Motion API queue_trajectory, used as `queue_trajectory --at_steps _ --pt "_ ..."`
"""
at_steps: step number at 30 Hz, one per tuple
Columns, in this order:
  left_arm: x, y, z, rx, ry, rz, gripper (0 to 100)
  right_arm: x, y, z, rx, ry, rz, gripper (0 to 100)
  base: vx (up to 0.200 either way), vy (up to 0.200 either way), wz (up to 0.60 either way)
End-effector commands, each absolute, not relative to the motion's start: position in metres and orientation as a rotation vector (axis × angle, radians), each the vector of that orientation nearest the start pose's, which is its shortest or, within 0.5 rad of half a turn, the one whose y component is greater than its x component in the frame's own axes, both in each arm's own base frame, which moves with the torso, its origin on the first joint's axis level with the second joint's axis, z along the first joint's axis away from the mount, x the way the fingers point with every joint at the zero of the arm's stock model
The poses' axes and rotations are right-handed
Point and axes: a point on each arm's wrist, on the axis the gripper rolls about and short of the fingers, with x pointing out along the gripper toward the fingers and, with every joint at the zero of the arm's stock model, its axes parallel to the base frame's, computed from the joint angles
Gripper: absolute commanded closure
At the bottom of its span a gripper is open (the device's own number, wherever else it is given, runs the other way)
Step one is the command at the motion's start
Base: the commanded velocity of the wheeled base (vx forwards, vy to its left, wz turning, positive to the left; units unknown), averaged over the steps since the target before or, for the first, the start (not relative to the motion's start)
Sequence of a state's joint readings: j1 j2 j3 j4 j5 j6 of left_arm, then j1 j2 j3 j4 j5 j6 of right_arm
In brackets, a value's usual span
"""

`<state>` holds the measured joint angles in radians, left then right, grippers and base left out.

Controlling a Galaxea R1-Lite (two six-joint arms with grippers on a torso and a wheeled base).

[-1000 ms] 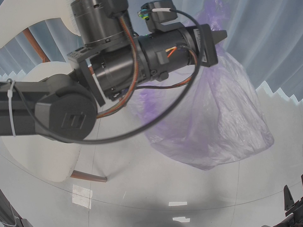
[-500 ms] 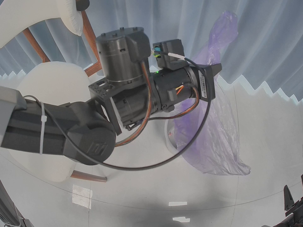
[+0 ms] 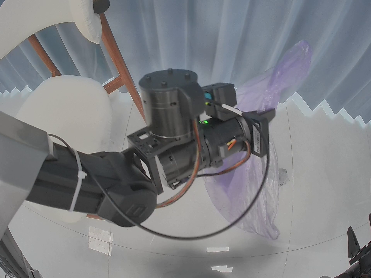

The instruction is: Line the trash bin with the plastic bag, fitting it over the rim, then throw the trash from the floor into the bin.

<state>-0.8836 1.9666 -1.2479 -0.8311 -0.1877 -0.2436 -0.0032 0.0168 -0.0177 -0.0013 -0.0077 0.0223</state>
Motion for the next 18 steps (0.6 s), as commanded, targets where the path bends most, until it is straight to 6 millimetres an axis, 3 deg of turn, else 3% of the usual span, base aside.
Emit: queue_trajectory --at_steps 1,7,18 --pt "0.223 -0.330 0.218 -0.249 0.062 -1.150 100 -0.023 0.000 0.076 0.023 -0.002 -0.011 0 0.000 0.000 0.00" --pt "0.198 -0.346 0.199 -0.237 0.106 -1.152 100 -0.023 0.000 0.076 0.023 -0.002 -0.011 0 0.000 0.000 0.00" --pt "0.213 -0.338 0.192 -0.230 0.122 -1.060 100 -0.023 0.000 0.076 0.023 -0.002 -0.011 0 0.000 0.000 0.00"
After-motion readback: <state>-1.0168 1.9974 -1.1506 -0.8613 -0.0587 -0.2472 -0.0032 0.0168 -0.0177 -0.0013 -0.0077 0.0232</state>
